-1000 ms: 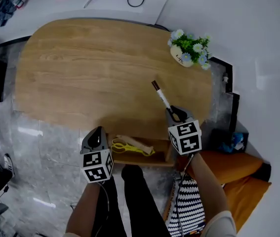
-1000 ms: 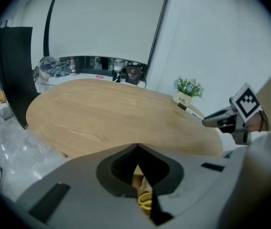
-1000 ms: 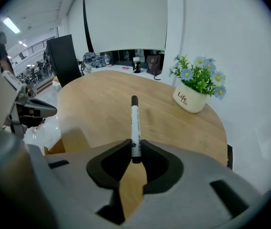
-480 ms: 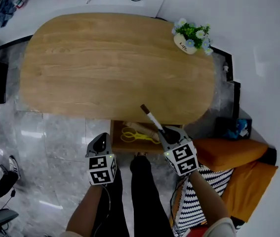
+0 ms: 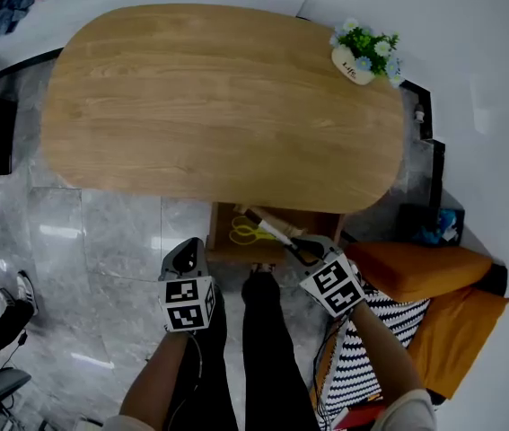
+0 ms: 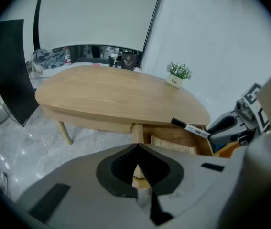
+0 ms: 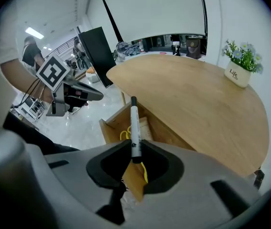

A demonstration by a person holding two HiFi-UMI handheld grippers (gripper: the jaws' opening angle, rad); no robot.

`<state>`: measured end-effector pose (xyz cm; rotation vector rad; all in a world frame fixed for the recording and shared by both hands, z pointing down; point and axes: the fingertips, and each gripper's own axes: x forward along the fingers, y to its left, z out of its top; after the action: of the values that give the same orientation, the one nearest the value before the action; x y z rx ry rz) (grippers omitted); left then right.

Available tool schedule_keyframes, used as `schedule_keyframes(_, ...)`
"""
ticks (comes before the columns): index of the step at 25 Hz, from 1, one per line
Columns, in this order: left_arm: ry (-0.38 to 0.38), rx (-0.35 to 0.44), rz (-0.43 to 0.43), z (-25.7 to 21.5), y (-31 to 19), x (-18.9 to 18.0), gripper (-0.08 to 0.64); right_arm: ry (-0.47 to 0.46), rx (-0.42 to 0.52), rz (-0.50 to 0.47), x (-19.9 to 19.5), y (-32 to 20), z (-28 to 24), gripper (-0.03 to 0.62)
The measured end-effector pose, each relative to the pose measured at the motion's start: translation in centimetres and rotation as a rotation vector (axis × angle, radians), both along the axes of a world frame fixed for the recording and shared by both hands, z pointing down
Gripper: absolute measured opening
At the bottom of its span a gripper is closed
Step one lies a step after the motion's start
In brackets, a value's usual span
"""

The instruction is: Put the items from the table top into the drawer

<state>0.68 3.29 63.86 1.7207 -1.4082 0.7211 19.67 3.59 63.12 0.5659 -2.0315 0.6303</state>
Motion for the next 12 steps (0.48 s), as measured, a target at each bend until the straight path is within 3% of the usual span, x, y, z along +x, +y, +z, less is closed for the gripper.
schedule_keyframes(1,-0.002,0.0,-0.005,0.1,0.0,-0.2,0.0,0.009,0.0,0.005,0.3,-0.3,0.3,0.068)
schedule_keyframes(3,-0.007,0.001,-0.016,0.3,-0.1,-0.6,0.0,0.023,-0.006,0.025,0.9,-0.9,0.9,0.16)
schedule_keyframes(4,-0.009,0.002,-0.022,0.3,-0.1,-0.8,0.0,0.028,-0.012,0.034,1.2,-1.0,1.1,0.167)
schedule_keyframes(12,-0.011,0.015,-0.072,0.1,-1.1,-1.1,0.0,0.027,0.01,0.104,2.4,-2.2,0.8,0.124)
